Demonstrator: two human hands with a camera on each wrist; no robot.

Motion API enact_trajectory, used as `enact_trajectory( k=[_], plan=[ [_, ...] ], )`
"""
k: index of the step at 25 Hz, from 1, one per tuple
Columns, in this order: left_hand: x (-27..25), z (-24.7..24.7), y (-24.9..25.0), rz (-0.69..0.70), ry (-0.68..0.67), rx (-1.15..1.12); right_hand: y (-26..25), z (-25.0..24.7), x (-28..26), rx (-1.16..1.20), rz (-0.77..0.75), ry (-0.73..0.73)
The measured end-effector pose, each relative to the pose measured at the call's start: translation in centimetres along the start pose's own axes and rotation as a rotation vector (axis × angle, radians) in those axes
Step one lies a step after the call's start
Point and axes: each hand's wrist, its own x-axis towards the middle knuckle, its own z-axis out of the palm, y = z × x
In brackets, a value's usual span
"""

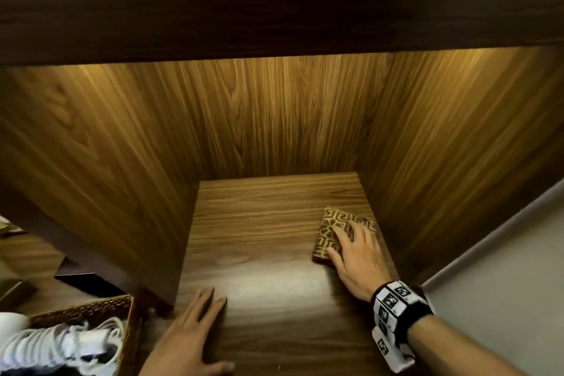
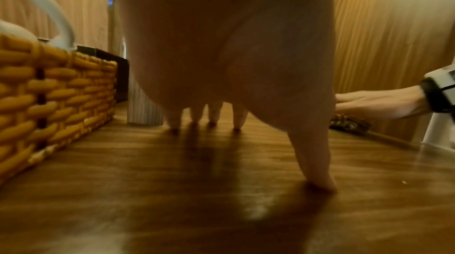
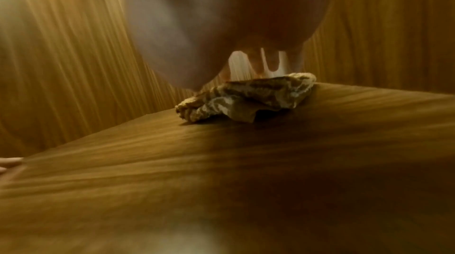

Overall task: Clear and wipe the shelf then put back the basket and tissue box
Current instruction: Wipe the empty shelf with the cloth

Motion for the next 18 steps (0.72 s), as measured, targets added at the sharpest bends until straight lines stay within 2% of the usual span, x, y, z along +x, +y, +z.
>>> enact_trajectory(
  k=[1, 4, 5, 6, 8, 10, 11, 13, 14, 16, 18],
  plan=[
    [-0.2, 0.3, -0.2, -0.009, -0.004, 0.037, -0.4, 0.3, 0.7, -0.002, 0.002, -0.019],
    [-1.0, 1.6, -1.2, -0.037, 0.103, 0.123, -1.4, 2.3, 2.6, 0.002, 0.041, -0.086],
    [-0.8, 2.4, -2.2, -0.107, 0.104, 0.121, -1.5, 2.6, 3.2, -0.003, 0.068, -0.08],
    [-0.1, 3.5, -3.2, -0.144, 0.167, 0.101, -1.4, 2.7, 3.8, -0.007, 0.094, -0.067],
    [1.8, 7.1, -5.3, -0.113, 0.28, 0.035, -1.0, 2.2, 5.5, -0.004, 0.139, -0.051],
    [0.4, 5.3, -3.7, -0.014, 0.241, -0.004, -0.7, 1.7, 7.9, 0.016, 0.189, -0.071],
    [0.5, 4.9, -3.6, 0.015, 0.286, -0.02, -0.9, 1.4, 9.4, 0.026, 0.216, -0.089],
    [0.8, 4.2, -4.1, -0.035, 0.366, -0.072, -1.8, 0.8, 12.4, 0.038, 0.278, -0.132],
    [0.5, 4.0, -4.6, -0.107, 0.313, -0.082, -2.4, 0.6, 13.9, 0.04, 0.31, -0.154],
    [1.5, 5.8, -6.2, -0.116, 0.258, -0.088, -4.4, -0.1, 16.8, 0.064, 0.367, -0.206],
    [2.8, 8.0, -7.8, -0.102, 0.39, 0.05, -6.4, -0.4, 18.6, 0.064, 0.421, -0.231]
  ],
)
